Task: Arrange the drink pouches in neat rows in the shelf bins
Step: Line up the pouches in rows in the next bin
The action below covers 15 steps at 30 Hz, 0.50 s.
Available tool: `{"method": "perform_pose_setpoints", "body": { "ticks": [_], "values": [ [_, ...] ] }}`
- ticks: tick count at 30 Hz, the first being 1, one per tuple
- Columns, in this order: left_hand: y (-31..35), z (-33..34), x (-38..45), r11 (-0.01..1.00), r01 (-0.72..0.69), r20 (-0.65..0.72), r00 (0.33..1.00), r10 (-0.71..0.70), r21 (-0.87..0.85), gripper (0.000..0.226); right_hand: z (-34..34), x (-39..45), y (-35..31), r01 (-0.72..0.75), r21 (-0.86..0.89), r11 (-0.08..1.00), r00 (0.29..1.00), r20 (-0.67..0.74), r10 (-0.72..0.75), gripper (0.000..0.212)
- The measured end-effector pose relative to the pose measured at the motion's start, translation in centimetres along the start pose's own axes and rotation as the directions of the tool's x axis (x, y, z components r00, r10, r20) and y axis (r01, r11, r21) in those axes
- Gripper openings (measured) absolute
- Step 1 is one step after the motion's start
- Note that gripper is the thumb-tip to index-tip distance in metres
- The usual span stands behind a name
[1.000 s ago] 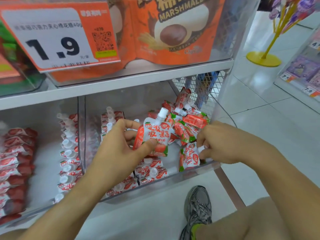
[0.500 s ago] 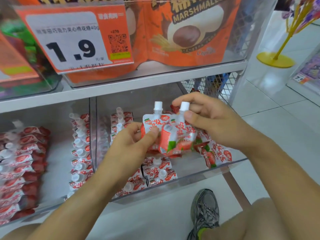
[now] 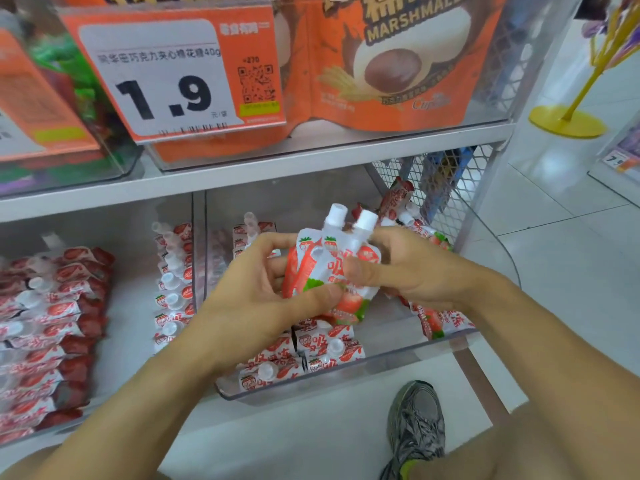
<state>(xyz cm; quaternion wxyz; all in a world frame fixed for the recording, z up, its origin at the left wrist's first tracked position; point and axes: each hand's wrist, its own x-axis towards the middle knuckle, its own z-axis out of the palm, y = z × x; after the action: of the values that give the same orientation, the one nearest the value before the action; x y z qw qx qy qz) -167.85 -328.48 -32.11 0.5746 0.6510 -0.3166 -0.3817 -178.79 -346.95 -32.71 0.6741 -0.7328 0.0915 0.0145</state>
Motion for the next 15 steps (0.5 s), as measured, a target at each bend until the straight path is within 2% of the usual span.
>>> {"method": "perform_pose_setpoints", "body": {
  "ticks": [4,7,10,12,15],
  "values": [
    [0.5,-0.4,-0.3,0.956,-0.163,-0.033,0.984,0.176,0.242,0.05,-1.2,-0.2,-0.4,0.105,-0.016,0.994,0.993,0.052,-0.104,0.058],
    [0.7,-0.4,-0.7,0.887,-0.2,-0.153,0.946,0.285,0.416,0.045,-1.1,0.1,-0.8,0.094,-0.041,0.995,0.991,0.096,-0.089,0.068],
    [0.3,-0.3,-1.0,0.853,-0.209,-0.177,0.929,0.326,0.478,0.035,0.2,0.8,-0.6,0.103,-0.105,0.989,0.992,0.082,-0.094,0.067],
    [0.1,-1.0,-1.0,0.763,-0.222,-0.156,0.908,0.388,0.607,0.037,0.3,1.2,-0.7,0.123,-0.142,0.982,0.992,-0.01,-0.126,0.061],
    [0.0,-3.3,-1.2,0.528,-0.137,-0.192,0.831,0.522,0.838,0.051,-0.9,1.6,-0.5,0.164,-0.196,0.967,0.963,-0.179,-0.199,0.054]
  ]
}}
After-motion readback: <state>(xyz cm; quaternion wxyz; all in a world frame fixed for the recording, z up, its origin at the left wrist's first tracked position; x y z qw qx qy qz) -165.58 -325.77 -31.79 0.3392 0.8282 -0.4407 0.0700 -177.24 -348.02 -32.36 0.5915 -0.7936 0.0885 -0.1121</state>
